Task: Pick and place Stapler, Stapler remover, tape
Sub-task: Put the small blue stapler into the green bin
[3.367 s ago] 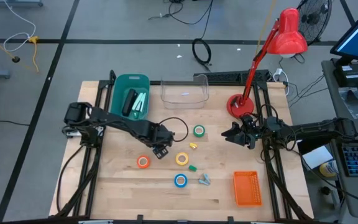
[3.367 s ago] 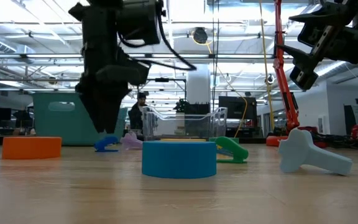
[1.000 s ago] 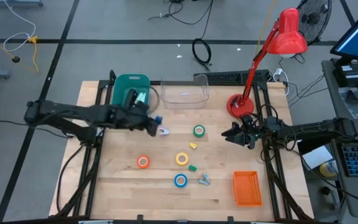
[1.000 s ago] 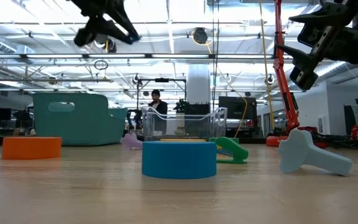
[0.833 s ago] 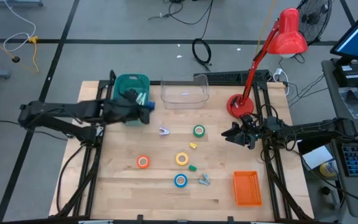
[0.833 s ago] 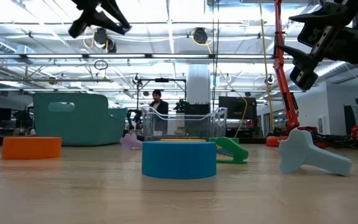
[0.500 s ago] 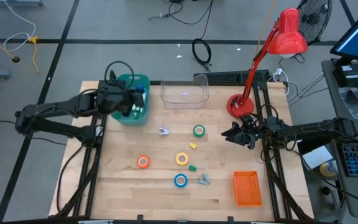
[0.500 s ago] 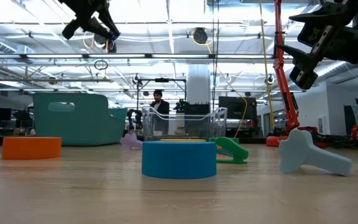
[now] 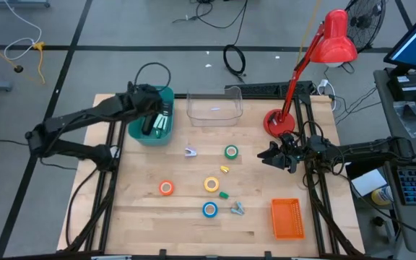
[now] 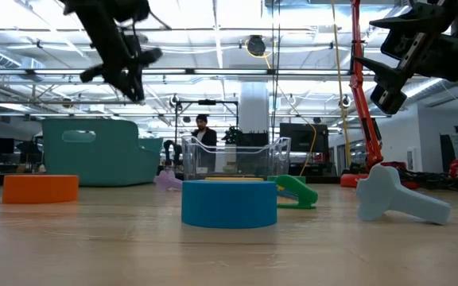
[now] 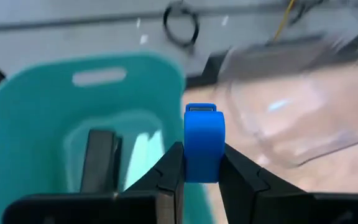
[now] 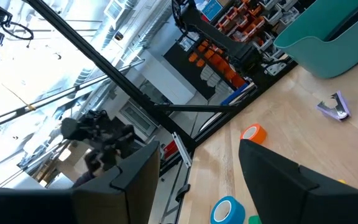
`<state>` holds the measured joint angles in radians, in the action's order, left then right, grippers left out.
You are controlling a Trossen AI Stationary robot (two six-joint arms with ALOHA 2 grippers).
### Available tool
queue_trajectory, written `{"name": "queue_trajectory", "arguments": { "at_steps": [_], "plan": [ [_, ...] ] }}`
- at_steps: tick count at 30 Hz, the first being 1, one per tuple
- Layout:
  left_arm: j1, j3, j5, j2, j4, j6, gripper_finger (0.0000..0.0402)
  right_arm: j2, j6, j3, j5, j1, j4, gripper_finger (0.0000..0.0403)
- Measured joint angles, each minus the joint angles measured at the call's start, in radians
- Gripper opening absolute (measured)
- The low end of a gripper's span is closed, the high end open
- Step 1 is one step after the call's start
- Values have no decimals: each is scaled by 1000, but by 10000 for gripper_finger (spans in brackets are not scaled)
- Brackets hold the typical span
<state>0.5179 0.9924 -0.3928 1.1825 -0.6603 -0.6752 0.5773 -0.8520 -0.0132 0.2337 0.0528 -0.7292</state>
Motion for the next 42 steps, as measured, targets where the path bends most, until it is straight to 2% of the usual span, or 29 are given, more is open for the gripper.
{"name": "queue_trajectory", "arguments": {
  "at_steps": [8, 16, 24, 30, 42],
  "plan": [
    [116, 0, 150, 143, -107, 66, 71, 0, 0, 0, -1, 0, 0, 212],
    [155, 0, 283, 186, -247, 24, 71, 0, 0, 0, -1, 0, 0, 212],
    [155, 0, 323, 186, -407, -23, 71, 0, 5, 0, -1, 0, 0, 212],
    [147, 0, 350, 195, -403, -38, 71, 0, 7, 0, -1, 0, 0, 212],
    [97, -2, 349, 357, -387, -36, 71, 0, 7, 0, 2, 0, 0, 212]
  ]
}}
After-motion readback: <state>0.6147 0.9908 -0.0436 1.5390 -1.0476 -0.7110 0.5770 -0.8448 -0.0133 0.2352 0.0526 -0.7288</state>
